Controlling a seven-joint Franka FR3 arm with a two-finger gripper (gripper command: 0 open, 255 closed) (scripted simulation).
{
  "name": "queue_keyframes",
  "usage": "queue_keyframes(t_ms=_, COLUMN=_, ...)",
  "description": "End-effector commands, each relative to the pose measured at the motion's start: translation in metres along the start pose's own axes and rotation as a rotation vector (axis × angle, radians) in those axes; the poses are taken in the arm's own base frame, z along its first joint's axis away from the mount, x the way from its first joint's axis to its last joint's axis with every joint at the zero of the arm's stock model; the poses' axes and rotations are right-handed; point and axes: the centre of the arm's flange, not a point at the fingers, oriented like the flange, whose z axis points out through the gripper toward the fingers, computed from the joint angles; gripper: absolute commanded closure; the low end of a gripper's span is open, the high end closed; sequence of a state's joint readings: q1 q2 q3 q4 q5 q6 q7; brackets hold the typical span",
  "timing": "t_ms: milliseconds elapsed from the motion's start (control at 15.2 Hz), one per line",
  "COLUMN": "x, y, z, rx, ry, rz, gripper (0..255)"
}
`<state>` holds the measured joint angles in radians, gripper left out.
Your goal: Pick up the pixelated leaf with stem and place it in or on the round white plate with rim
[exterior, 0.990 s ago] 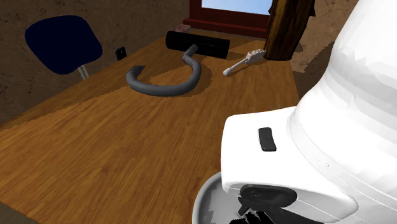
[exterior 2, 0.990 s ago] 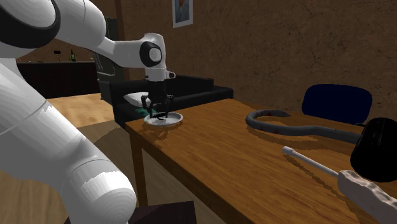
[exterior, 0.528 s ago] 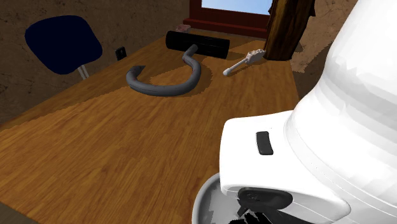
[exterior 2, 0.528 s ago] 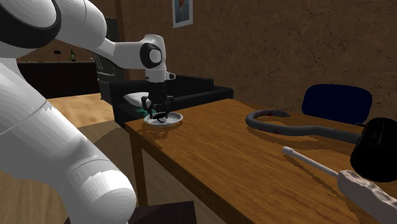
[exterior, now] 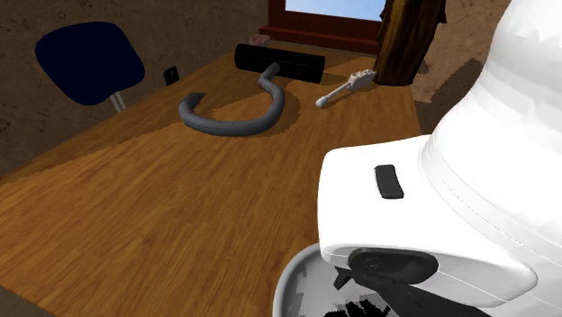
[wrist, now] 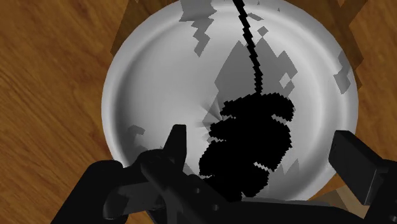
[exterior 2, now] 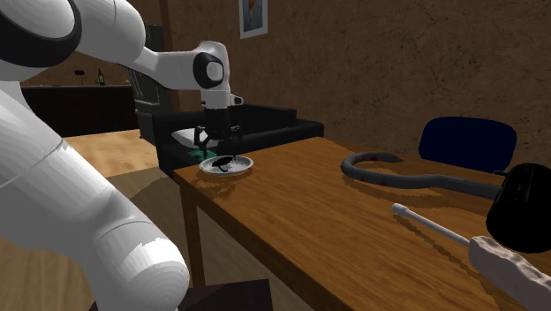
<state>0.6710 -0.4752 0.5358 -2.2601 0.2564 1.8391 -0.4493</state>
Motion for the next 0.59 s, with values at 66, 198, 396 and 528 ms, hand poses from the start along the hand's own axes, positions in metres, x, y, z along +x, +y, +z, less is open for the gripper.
queue_keyframes(t_ms=66, x=0.001, y=0.001, z=-0.033, rx=0.0, ry=-0.001, rz=0.0, gripper=0)
queue_keyframes(t_ms=198, x=0.001, y=0.001, z=-0.033, rx=0.0, ry=-0.001, rz=0.0, gripper=0)
queue_keyframes(t_ms=396, x=0.001, y=0.001, z=-0.033, rx=0.0, ry=-0.001, rz=0.0, gripper=0)
queue_keyframes(t_ms=528, x=0.001, y=0.001, z=-0.033, rx=0.0, ry=-0.001, rz=0.0, gripper=0)
